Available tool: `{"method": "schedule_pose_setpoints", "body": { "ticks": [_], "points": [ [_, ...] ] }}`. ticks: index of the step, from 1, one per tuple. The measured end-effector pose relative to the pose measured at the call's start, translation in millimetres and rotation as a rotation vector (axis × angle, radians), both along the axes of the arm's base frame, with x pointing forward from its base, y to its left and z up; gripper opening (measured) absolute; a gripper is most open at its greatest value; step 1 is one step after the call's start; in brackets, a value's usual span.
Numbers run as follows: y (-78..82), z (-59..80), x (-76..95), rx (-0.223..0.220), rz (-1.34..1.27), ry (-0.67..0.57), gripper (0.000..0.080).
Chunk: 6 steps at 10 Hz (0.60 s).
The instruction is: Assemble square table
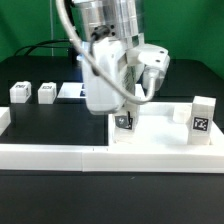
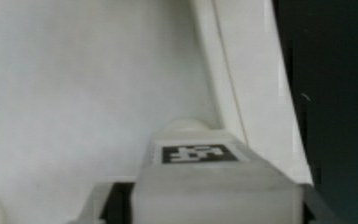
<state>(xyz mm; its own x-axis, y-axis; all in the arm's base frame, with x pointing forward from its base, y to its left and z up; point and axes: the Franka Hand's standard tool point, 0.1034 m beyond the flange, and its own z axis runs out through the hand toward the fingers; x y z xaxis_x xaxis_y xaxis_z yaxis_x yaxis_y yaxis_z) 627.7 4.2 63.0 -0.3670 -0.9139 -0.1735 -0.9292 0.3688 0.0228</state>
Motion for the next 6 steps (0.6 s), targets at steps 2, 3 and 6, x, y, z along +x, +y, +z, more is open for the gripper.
{"method": "schedule_pose_setpoints", "body": {
  "ticks": [2,3,6],
  "points": [
    [-0.6,0.0,0.2,0.002,-0.076,0.011,0.0290],
    [-0.4,-0.2,0.0,0.002,-0.070,0.010,0.0296],
    [6.6,-4.5,-9.1,-0.028,0.316,-0.056,0.0612]
  ]
}}
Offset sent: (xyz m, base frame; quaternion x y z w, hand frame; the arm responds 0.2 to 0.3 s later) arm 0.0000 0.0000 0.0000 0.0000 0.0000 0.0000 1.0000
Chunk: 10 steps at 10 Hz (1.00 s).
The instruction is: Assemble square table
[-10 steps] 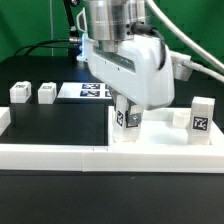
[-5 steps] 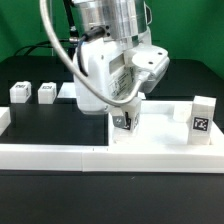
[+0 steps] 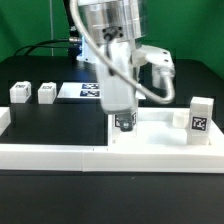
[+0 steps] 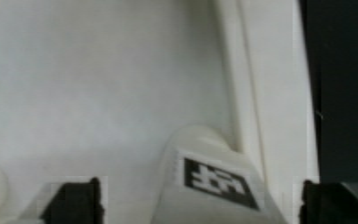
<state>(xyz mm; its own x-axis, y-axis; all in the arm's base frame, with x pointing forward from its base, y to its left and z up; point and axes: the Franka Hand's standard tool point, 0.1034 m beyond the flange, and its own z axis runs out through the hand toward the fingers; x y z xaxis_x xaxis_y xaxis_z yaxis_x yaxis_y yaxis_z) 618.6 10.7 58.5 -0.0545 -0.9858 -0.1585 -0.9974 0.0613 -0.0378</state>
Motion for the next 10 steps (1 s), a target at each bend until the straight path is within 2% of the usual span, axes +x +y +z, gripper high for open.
{"method": "schedule_pose_setpoints", "body": {
  "ticks": [1,3,5,6,8,9,10],
  "points": [
    [3.5,-1.8,-4.2,-0.011,0.084,-0.017,0.0612],
    [1.6,-2.1,-3.3,-0.017,0.192,-0.035,0.0647],
    [1.4,-2.3,-3.3,-0.027,0.343,-0.056,0.0649],
    [0.6,-0.4,-1.7,-0.065,0.607,-0.075,0.0649],
    [-0.7,-0.7,-2.8,-0.094,0.881,-0.097,0.0649],
    [3.2,6.9,4.6,-0.109,1.012,-0.123,0.0649],
    [1.6,5.3,4.2,-0.112,1.026,-0.126,0.0649]
  ]
}}
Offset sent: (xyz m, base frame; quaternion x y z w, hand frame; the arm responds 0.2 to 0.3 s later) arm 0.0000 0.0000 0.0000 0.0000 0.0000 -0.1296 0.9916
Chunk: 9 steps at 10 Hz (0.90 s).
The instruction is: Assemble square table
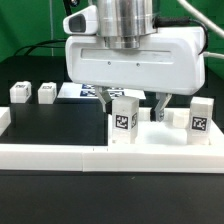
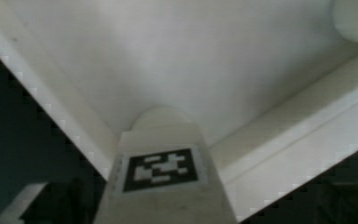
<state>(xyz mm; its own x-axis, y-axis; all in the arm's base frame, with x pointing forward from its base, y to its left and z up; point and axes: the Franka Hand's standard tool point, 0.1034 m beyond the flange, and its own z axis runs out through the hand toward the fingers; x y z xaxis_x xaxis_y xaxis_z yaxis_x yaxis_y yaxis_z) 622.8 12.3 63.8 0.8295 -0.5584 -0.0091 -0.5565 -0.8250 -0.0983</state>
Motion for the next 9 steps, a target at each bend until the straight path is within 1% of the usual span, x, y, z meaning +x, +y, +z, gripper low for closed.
{"method": "schedule_pose_setpoints", "body": {
  "ticks": [1,3,4,6,9],
  "points": [
    [-0.4,-1.2,-0.6,0.000,-0.001,0.002,0.0649],
    [-0.4,-1.5,-0.8,0.001,-0.021,0.004,0.0383],
    [-2.3,-2.4,-2.0,0.003,-0.106,0.014,0.0288],
    [-2.1,-2.5,-1.7,0.010,-0.231,0.023,0.0288],
    [-1.8,-2.2,-0.5,0.021,-0.497,0.039,0.0288]
  ]
}}
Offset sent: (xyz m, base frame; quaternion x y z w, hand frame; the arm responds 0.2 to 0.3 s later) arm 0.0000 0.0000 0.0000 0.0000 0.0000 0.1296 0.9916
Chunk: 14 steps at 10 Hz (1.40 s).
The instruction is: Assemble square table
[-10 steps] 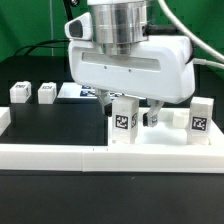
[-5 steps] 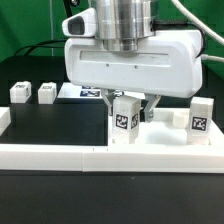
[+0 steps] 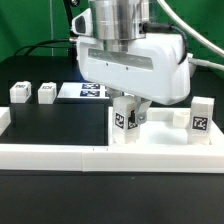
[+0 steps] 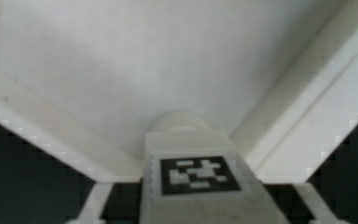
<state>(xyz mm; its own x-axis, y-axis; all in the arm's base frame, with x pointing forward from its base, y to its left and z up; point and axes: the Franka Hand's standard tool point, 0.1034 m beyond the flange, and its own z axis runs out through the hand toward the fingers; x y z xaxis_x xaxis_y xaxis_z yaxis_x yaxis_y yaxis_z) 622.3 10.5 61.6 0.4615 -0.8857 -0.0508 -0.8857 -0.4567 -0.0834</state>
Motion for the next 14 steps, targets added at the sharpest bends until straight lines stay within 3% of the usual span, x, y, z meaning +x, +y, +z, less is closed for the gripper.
{"method": "schedule_pose_setpoints", "body": {
  "ticks": [2,4,9,14],
  "points": [
    [0.4,-0.3,1.7,0.012,-0.374,0.015,0.0288],
    [-2.4,-1.6,2.4,0.106,-0.716,0.037,0.0288],
    [-2.5,-2.3,0.9,0.107,-0.853,0.046,0.0291],
    [-5.9,-1.8,-0.4,0.098,-1.193,0.124,0.0323]
  ]
}}
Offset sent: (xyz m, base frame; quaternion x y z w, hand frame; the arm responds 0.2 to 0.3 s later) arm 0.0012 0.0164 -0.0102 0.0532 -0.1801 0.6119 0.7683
